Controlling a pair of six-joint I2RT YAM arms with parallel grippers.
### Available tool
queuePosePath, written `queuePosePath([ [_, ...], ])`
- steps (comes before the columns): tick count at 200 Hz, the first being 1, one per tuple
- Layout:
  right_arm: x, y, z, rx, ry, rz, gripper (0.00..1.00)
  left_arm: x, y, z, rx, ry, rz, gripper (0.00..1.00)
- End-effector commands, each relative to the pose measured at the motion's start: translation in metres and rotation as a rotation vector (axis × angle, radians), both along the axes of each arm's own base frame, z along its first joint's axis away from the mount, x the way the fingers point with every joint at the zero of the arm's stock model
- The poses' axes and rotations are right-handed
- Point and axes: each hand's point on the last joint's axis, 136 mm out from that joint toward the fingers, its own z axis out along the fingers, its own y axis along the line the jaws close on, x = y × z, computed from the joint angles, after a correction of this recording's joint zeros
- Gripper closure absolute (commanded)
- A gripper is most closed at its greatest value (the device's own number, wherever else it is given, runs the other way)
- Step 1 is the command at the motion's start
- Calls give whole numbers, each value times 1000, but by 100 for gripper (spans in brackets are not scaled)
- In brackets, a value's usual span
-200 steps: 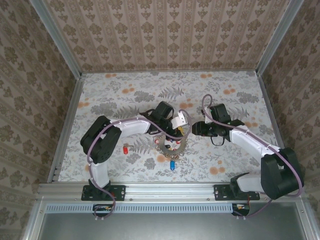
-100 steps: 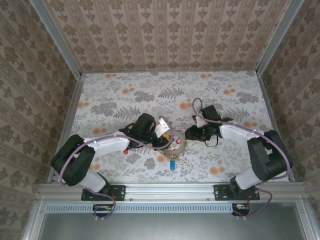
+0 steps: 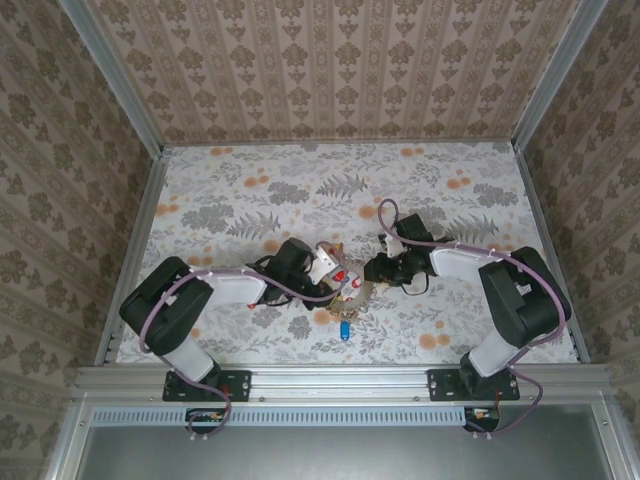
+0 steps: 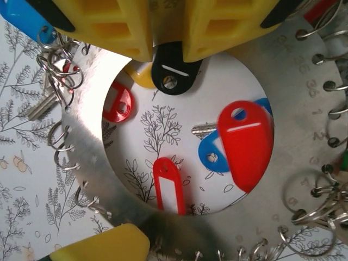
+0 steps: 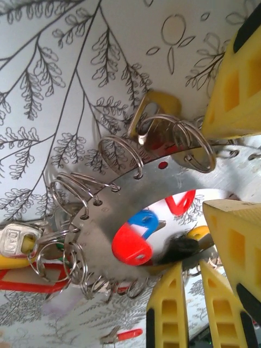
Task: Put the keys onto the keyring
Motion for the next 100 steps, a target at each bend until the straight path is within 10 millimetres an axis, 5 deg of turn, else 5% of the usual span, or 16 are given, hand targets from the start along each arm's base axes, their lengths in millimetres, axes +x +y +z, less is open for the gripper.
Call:
queuePosePath([
  [1, -5, 9, -7, 53, 45, -7, 66, 5, -1, -10, 14, 26, 22, 83],
  [52, -6, 9, -5, 70, 29, -9, 81, 3, 7, -21, 37, 40, 33, 90],
  [100, 3, 6, 19, 99, -28, -29, 97, 25, 2, 34, -70, -82, 77, 76],
])
